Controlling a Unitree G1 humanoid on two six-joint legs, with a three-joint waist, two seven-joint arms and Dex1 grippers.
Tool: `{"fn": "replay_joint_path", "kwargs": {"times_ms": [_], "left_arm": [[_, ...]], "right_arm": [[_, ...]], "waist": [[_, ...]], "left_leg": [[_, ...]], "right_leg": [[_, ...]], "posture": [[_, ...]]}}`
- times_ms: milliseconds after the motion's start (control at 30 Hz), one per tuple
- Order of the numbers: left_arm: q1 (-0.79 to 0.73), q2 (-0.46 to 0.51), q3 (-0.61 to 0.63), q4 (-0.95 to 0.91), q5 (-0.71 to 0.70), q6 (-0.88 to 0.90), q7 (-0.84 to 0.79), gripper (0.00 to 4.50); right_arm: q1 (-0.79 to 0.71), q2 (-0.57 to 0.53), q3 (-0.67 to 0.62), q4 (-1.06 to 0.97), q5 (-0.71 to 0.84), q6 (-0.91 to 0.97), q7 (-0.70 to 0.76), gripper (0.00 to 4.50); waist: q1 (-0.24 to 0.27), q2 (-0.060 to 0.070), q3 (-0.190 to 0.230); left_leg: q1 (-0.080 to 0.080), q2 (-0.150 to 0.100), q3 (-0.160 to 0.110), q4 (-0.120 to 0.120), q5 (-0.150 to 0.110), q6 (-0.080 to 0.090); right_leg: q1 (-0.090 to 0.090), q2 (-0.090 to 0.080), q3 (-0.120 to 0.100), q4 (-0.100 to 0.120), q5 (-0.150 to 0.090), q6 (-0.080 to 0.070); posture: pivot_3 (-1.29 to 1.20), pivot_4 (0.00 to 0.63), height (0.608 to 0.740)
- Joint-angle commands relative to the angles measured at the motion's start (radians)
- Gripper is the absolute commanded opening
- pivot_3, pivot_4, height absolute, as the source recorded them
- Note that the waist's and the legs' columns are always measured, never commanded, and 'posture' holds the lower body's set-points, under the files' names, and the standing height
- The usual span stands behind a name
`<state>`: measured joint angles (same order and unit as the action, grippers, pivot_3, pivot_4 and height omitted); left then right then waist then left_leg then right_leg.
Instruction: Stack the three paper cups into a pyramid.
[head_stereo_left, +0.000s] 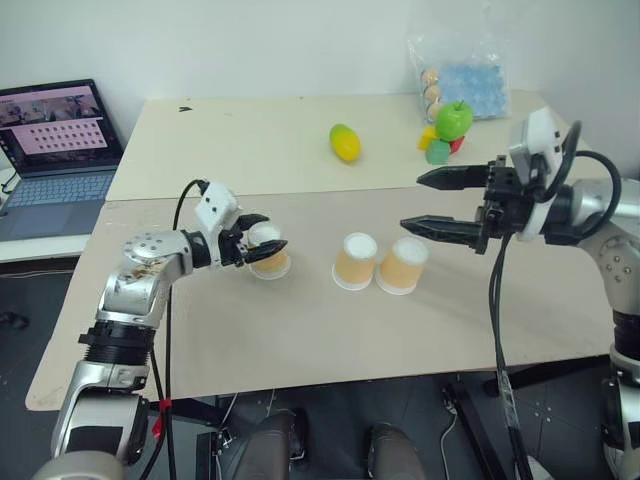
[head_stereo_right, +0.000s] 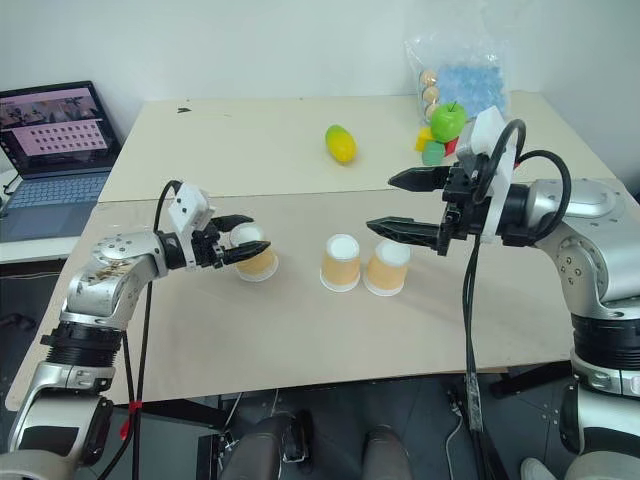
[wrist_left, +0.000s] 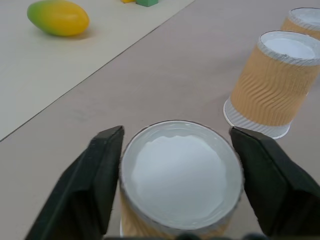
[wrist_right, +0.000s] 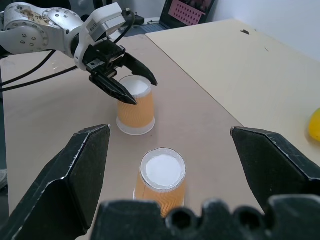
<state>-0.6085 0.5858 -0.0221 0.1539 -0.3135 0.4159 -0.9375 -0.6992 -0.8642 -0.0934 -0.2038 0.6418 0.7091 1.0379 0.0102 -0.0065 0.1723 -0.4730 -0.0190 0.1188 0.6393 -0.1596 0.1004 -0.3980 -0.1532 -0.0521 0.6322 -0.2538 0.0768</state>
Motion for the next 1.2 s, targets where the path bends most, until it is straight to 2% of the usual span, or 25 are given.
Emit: {"fn": "replay_joint_path", "kwargs": {"times_ms": [33, 300, 567, 700, 833, 1033, 1200], "left_arm": [[-0.011, 0.006, -0.003, -0.007, 0.019, -0.027, -0.003, 2.69], [-0.128, -0.014, 0.016, -0.018, -0.004, 0.041, 0.034, 2.69], [-0.361, -0.036, 0.001, 0.010, -0.068, 0.126, -0.066, 2.69], [-0.498, -0.103, -0.024, 0.072, -0.082, 0.168, -0.084, 2.69], [-0.579, -0.191, -0.105, 0.135, -0.046, 0.162, -0.117, 2.69], [-0.632, -0.263, -0.136, 0.171, -0.059, 0.170, -0.174, 2.69], [-0.644, -0.295, -0.163, 0.193, -0.044, 0.151, -0.220, 2.69]], "right_arm": [[-0.005, -0.014, -0.049, -0.034, 0.013, -0.007, -0.013, 4.50], [-0.009, -0.013, -0.048, -0.032, 0.014, -0.009, -0.023, 4.50], [0.005, -0.054, -0.075, -0.061, 0.048, 0.017, 0.006, 4.50], [0.040, -0.082, -0.114, -0.073, 0.063, 0.038, -0.006, 4.50], [0.094, -0.108, -0.178, -0.102, 0.078, 0.051, -0.034, 4.50], [0.180, -0.119, -0.243, -0.187, 0.118, 0.079, -0.063, 4.50], [0.249, -0.115, -0.287, -0.242, 0.136, 0.092, -0.112, 4.50]], "waist": [[0.000, 0.000, 0.000], [0.003, 0.000, 0.000], [0.002, 0.000, 0.000], [0.004, 0.000, 0.000], [0.009, -0.001, 0.000], [0.000, -0.001, 0.001], [0.002, -0.001, 0.001]], "left_leg": [[0.000, 0.000, 0.000, 0.000, 0.000, 0.000], [-0.001, 0.000, 0.000, 0.001, 0.000, 0.000], [-0.003, 0.000, -0.001, 0.005, 0.000, 0.001], [-0.003, 0.000, -0.001, 0.006, 0.001, 0.003], [-0.003, -0.001, -0.002, 0.008, 0.002, 0.007], [-0.003, 0.001, -0.001, 0.008, 0.004, 0.013], [-0.003, 0.001, -0.002, 0.008, 0.002, 0.010]], "right_leg": [[0.000, 0.000, 0.000, 0.000, 0.000, 0.000], [0.000, 0.000, -0.001, 0.000, 0.000, 0.000], [0.001, 0.002, -0.003, 0.000, 0.001, 0.001], [0.008, 0.004, -0.005, 0.000, 0.001, 0.001], [0.010, 0.004, -0.006, -0.001, 0.001, 0.003], [0.009, 0.004, -0.003, -0.001, 0.001, 0.004], [0.009, 0.003, -0.002, -0.001, 0.001, 0.004]], "posture": [[0.00, 0.150, 0.740], [0.00, 0.150, 0.740], [0.00, 0.150, 0.740], [0.00, 0.150, 0.740], [0.00, 0.150, 0.740], [0.00, 0.150, 0.740], [0.00, 0.150, 0.740]]}}
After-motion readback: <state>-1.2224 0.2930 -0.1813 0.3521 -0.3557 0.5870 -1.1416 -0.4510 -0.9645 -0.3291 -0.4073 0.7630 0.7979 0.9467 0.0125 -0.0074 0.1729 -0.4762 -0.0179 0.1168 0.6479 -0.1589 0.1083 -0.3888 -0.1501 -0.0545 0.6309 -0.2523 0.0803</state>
